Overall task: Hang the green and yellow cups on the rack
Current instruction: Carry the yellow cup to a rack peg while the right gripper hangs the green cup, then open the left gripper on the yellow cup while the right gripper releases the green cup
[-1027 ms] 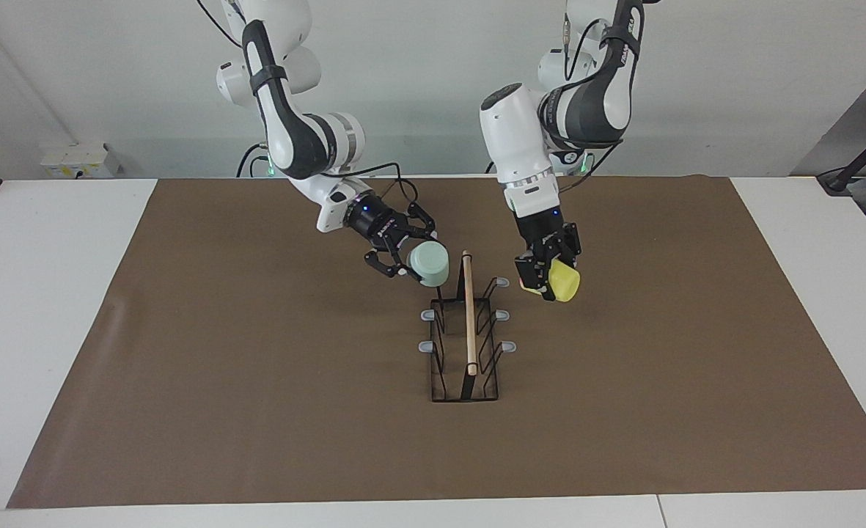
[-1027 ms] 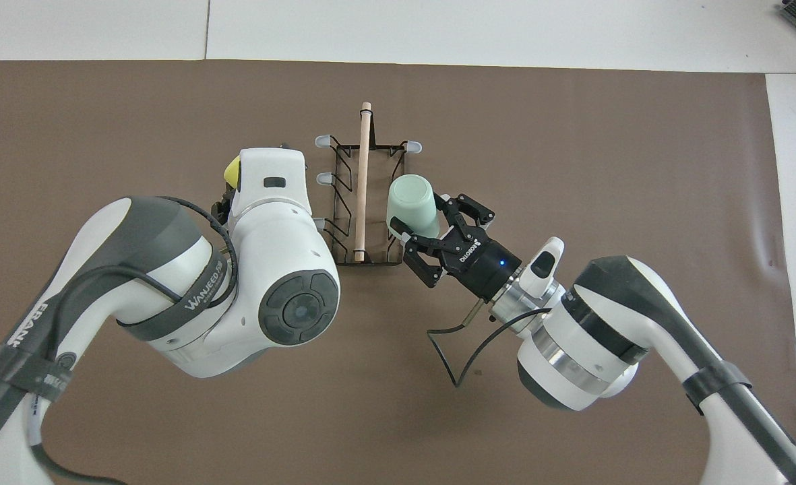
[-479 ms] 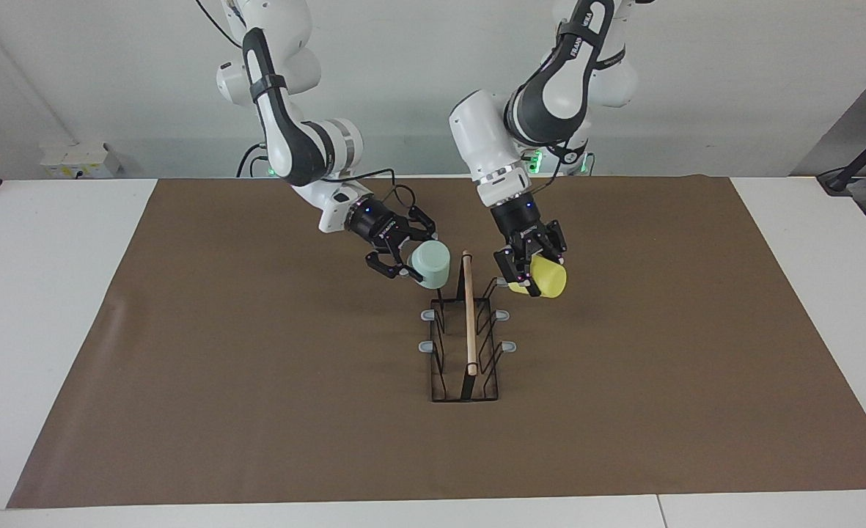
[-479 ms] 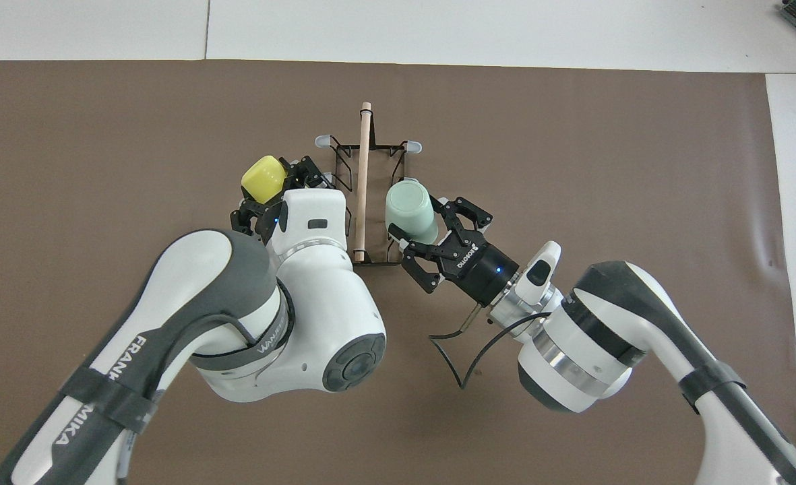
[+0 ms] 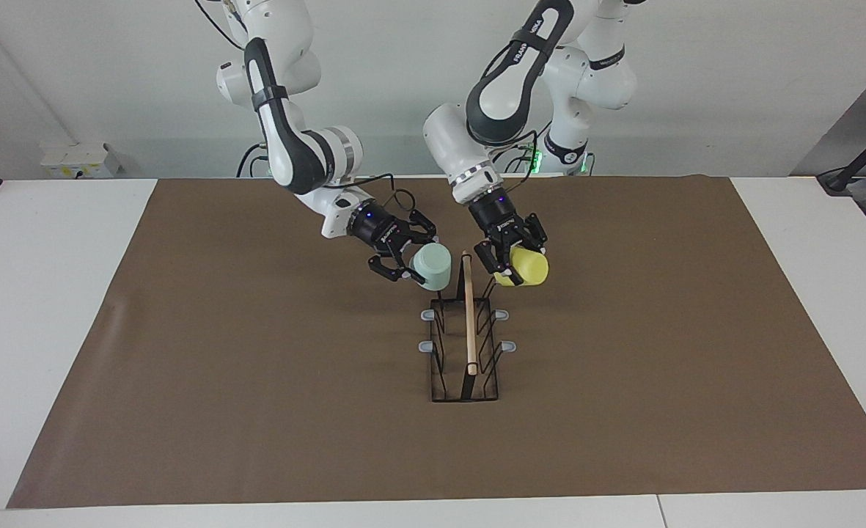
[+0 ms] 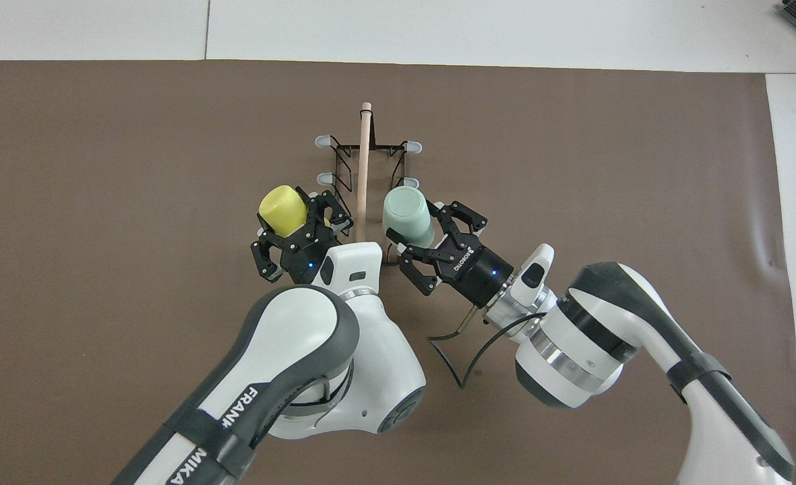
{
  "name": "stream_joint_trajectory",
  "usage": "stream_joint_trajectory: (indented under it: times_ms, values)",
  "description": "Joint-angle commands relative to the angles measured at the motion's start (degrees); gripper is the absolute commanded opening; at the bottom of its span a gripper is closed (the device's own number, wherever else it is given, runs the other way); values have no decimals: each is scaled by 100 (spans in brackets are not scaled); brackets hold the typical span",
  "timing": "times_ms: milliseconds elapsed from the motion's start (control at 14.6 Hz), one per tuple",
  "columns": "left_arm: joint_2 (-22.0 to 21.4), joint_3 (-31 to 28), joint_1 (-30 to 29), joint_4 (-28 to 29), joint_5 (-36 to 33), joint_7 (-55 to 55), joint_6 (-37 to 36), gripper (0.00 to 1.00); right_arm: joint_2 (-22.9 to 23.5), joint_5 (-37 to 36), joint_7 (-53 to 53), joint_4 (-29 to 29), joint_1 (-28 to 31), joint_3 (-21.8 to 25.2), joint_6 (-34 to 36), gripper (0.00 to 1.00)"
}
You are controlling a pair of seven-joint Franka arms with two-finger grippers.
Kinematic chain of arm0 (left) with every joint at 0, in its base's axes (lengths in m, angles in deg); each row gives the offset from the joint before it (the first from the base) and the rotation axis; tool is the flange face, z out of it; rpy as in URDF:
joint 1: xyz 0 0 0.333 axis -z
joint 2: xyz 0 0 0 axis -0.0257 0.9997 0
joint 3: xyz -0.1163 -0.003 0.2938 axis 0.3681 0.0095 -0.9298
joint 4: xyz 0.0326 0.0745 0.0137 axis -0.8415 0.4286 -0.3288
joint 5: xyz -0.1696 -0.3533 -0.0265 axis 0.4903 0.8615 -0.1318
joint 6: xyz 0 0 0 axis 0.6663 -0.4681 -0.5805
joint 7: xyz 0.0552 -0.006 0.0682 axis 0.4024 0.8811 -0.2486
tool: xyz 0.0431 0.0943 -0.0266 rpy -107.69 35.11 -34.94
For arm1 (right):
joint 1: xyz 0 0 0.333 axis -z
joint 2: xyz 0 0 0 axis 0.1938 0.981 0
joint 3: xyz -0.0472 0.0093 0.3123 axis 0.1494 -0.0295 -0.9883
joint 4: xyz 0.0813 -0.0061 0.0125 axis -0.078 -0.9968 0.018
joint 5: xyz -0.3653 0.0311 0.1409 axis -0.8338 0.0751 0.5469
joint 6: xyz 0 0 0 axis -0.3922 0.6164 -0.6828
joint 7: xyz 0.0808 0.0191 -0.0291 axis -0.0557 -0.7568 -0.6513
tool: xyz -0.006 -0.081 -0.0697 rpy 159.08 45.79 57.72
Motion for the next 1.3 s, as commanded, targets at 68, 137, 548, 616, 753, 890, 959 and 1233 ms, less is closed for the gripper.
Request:
stream_joint_trajectory:
  times_ms: [68,137,548,616,753,890,959,1233]
  values:
    - [362,-89,355,-2,-373,-623,-477,0,352,778,-716,-10,79,-47,382,0]
    - [371,-89,364,-36,-381,-632,-486,0,510,796,-822,-10,70,-47,601,0]
    - [371,-80,539,-81,-346,-659,-530,35,679,796,-998,-18,88,-47,647,99]
    - [371,-80,539,-98,-338,-650,-565,77,670,796,-998,-18,88,-56,673,100]
    - [345,-63,566,-186,-250,-650,-635,100,583,804,-998,-18,88,-56,673,100]
    - [275,-63,566,-230,-136,-641,-574,100,372,804,-990,-18,105,-47,534,100]
    - [187,-63,557,-282,-14,-589,-530,100,206,796,-964,-10,157,-56,307,100]
    - [-76,-89,233,-458,373,146,-249,100,-480,673,-832,104,281,-47,-775,100]
